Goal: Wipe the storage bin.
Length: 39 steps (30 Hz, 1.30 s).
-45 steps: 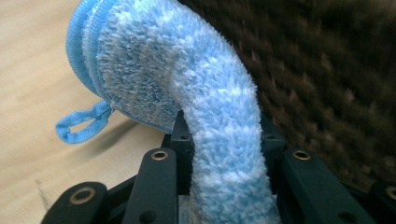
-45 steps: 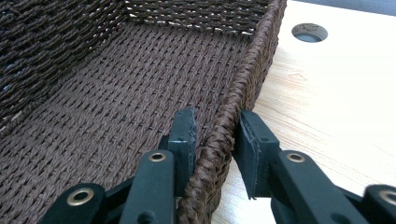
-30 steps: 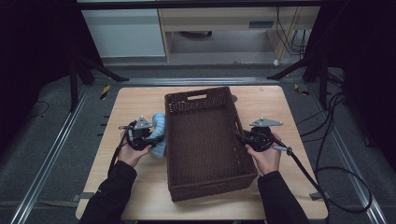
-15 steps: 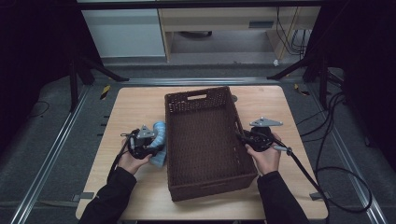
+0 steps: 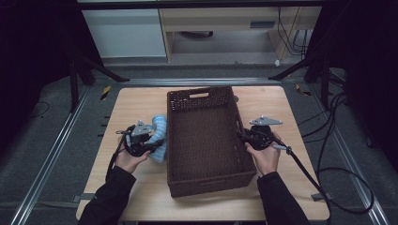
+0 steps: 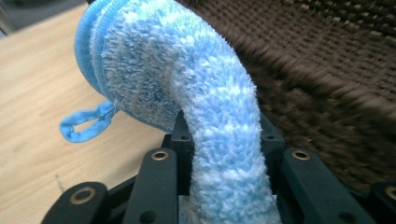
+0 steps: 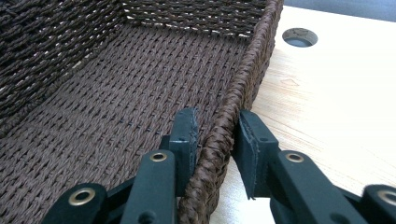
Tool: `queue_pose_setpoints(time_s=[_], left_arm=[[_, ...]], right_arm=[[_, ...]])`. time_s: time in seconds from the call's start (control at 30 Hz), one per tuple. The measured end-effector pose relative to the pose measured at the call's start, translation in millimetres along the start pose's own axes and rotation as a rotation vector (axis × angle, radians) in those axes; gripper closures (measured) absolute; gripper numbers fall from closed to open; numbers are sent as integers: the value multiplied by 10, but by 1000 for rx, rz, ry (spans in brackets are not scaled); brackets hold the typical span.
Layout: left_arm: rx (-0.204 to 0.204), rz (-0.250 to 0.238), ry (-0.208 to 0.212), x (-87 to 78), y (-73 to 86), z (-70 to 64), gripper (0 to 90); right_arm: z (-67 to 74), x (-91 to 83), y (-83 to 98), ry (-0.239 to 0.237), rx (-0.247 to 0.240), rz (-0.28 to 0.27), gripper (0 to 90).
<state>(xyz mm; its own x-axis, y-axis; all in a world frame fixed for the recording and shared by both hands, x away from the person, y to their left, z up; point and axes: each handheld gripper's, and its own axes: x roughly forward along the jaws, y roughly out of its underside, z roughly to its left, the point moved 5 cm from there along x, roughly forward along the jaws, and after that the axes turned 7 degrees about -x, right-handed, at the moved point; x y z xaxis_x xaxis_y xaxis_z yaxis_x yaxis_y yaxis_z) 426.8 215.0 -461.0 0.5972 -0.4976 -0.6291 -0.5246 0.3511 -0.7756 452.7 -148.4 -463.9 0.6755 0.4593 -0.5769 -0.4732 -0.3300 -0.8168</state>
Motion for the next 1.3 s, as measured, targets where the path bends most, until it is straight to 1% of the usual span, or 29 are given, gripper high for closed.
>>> queue_pose_setpoints(time_s=[0.07,0.13,0.2,0.37,0.4,0.43,0.5,0.53,0.6,0.7,0.77,0.83,0.9,1.0,1.07,1.1,1.2,1.3], left_arm=[[10,8,-6,-4,11,-10,674],[11,22,-1,29,56,-17,675],[11,43,-2,75,123,-20,675],[-14,99,13,179,320,-35,675],[-19,113,14,195,360,-43,675],[-22,122,19,209,398,-60,675],[-12,138,19,223,481,-110,675],[-10,133,19,215,498,-124,675],[-16,134,23,193,502,-130,675],[-24,126,23,167,484,-116,675],[-29,104,23,127,430,-97,675],[-30,70,22,70,358,-87,674],[-20,44,23,9,288,-97,674],[-2,4,18,-88,180,-135,674],[10,-7,13,-132,143,-153,674],[8,-11,16,-141,137,-159,674],[9,-3,16,-127,164,-162,674],[9,29,20,-62,236,-167,674]], right_arm=[[2,-1,-1,-1,-1,-1,689],[0,-4,-1,-3,-3,-1,672],[-1,-9,-3,-5,-8,-1,655],[-4,-54,-20,-6,-28,-18,610],[5,-67,-20,-9,-26,-17,605],[10,-83,-22,-11,-33,-19,599],[22,-131,-29,-17,-35,-24,591],[28,-158,-26,-22,-40,-19,580],[49,-182,-3,-33,-46,8,569],[69,-173,36,-26,-68,40,572],[85,-147,49,-32,-71,53,589],[71,-121,65,-24,-75,70,600],[74,-116,62,-30,-69,67,627],[72,-104,57,-10,-51,62,666],[69,-100,50,6,-41,52,686],[68,-100,45,12,-35,47,696],[56,-92,38,21,-22,41,705],[41,-77,29,27,-10,34,704]])
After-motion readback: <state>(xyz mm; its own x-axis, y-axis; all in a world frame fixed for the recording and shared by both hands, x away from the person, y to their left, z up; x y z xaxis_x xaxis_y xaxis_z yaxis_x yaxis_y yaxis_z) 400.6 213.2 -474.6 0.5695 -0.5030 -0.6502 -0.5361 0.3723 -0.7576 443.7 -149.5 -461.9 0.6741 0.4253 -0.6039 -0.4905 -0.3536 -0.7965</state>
